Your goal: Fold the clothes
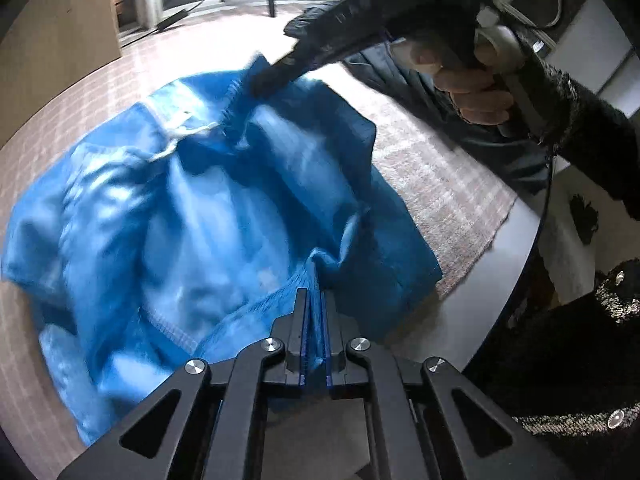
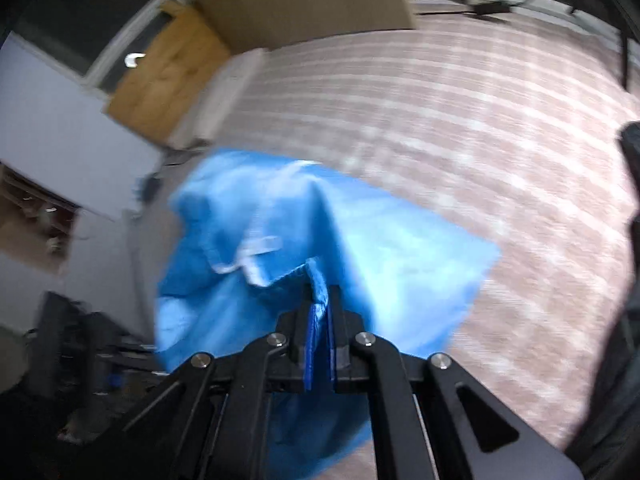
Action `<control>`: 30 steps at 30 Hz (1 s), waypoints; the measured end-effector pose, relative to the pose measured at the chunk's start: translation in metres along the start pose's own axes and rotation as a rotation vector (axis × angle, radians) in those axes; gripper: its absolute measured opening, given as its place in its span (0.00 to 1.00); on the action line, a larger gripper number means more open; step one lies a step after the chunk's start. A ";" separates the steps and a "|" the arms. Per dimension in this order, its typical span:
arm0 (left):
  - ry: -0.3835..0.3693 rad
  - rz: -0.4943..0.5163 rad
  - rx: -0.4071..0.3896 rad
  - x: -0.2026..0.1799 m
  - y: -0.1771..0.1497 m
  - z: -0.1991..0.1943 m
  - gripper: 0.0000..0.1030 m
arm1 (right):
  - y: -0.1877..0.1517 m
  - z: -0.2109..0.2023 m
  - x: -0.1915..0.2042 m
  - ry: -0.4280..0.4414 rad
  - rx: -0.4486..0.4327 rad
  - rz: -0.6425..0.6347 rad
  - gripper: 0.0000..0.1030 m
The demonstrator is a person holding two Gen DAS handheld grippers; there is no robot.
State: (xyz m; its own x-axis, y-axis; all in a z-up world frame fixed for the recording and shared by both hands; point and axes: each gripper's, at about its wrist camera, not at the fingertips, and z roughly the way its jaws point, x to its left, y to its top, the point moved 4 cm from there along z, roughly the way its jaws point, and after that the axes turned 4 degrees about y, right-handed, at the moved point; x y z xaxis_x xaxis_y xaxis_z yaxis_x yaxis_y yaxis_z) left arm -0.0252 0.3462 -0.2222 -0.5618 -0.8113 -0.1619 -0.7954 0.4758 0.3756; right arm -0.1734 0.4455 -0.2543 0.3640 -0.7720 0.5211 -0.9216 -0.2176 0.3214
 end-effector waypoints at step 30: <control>0.050 0.055 -0.098 -0.004 -0.028 -0.032 0.01 | -0.022 0.034 0.094 -0.159 0.162 0.068 0.02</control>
State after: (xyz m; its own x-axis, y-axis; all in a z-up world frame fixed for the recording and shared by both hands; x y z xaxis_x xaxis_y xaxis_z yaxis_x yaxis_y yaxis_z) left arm 0.0064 0.3252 -0.2026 -0.5899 -0.8020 -0.0943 -0.7364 0.4864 0.4702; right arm -0.1233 0.3570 -0.2394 0.2864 -0.8695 0.4024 -0.9575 -0.2449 0.1522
